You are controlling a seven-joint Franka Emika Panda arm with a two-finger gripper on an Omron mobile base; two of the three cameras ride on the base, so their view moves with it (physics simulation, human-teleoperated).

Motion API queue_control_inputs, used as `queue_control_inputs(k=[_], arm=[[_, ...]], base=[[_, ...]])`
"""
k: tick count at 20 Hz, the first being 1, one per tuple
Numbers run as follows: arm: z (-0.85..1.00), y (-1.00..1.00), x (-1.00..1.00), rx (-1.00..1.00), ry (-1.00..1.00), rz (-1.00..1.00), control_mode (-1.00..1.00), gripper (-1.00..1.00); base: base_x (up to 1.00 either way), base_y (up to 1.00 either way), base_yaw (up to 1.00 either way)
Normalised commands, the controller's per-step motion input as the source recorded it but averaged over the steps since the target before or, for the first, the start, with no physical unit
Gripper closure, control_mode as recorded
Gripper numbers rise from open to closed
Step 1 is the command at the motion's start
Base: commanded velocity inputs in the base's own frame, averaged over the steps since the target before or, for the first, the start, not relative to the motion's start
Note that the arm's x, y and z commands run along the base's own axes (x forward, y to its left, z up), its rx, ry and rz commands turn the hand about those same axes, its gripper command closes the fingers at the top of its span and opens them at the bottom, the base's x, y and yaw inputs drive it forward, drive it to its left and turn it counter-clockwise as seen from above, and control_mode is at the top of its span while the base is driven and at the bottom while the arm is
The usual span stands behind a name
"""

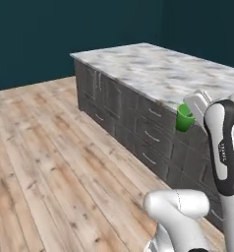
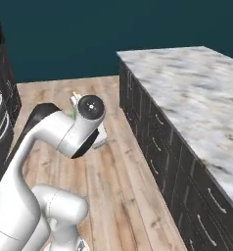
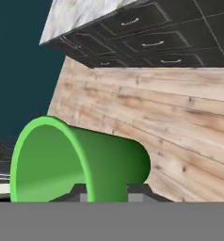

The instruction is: Pick the cup and pan and place them in the sink. Then turn on the water.

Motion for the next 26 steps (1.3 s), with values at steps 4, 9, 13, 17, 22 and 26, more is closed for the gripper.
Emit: queue_control_inputs(k=[4,9,13,17,22,26], arm=[[0.0,0.0,0.0,0.0,0.0,0.0,1.0,1.0],[0.0,0.0,0.0,0.0,0.0,0.0,1.0,1.0],[0.0,0.0,0.0,0.0,0.0,0.0,1.0,1.0],[0.0,0.0,0.0,0.0,0.0,0.0,1.0,1.0],[0.0,0.0,0.0,0.0,0.0,0.0,1.0,1.0],[0.0,0.0,0.0,0.0,0.0,0.0,1.0,1.0]], base=[[-0.78,-0.01,0.9],[-0.73,0.0,0.9],[-0.56,0.0,0.89],[-0.43,0.0,0.88],[-0.28,0.0,0.85],[-0.02,0.0,0.77]])
